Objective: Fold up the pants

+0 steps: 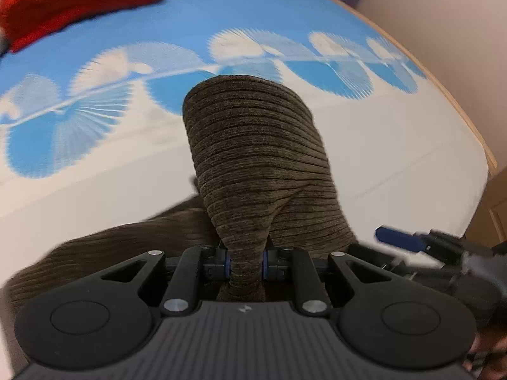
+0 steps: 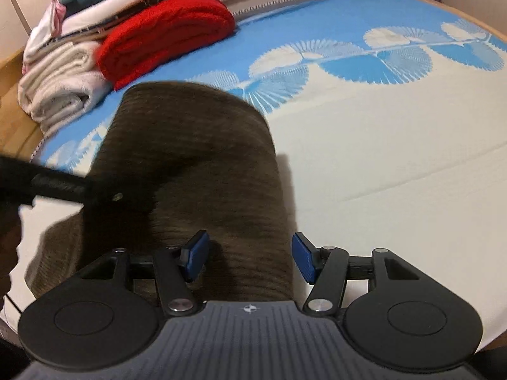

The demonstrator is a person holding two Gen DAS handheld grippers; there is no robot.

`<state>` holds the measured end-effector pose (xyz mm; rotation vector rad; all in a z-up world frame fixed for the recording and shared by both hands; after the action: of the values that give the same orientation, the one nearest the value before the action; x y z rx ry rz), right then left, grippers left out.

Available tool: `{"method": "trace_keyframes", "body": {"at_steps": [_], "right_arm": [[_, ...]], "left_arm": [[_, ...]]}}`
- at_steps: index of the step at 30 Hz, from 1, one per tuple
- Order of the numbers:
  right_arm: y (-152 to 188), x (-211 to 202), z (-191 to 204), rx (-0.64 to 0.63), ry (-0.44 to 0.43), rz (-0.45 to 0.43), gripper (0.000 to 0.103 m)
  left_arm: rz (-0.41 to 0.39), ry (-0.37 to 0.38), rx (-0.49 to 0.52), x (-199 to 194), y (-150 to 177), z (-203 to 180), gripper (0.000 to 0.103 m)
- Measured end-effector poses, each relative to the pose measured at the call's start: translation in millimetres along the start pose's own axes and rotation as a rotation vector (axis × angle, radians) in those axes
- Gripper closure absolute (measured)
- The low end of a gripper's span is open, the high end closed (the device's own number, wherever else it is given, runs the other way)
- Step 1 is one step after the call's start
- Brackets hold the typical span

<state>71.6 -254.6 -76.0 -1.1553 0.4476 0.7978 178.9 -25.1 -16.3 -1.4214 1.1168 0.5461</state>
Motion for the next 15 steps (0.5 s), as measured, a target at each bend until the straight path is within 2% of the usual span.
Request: {"method": "trace_keyframes", "body": {"at_steps": [2, 5, 7, 10, 12, 15], "right_arm": [[-4.0, -1.6, 9.0, 0.009, -0.038, -0.040, 0.040], [-7.2, 1.8, 25.2, -0.007, -0.080, -0.063, 0.037], [-6.3, 7.5, 37.3, -0.021, -0.104, -0.054, 0.031], [-3.8, 19.1, 53.8, -0.041, -0.123, -0.020, 0.031], [-2.9, 26.3, 64.6, -0.053, -0.138, -0.005, 0.031], [-0.8, 39.6, 79.6, -0.056, -0.201, 0.046, 0.030]], "left_arm": [[-0.030, -0.029, -0.025, -21.0, 6.3, 30.0, 0.085], [-0.081, -0.111, -0.103, -55.8, 21.5, 90.1, 0.085], [-0.084, -0.158, -0.187, -75.2, 35.8, 134.2, 0.085], [-0.055, -0.171, -0.353, -89.7, 61.5, 197.0, 0.084], [-0.023, -0.209, -0.417, -90.0, 76.2, 225.2, 0.078], [-0.006, -0.258, -0.466, -84.0, 86.3, 249.3, 0.044]]}}
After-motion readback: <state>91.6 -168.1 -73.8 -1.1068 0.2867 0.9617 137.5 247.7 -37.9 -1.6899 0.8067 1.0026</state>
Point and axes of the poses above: each gripper's, at about its wrist camera, not at the fingertips, and x roughly the way its jaws point, z to its left, y to its underside, the point moved 3 cm from there along x, roughly the way its jaws point, and after that the axes turned 6 degrees about -x, right-handed, at the moved point
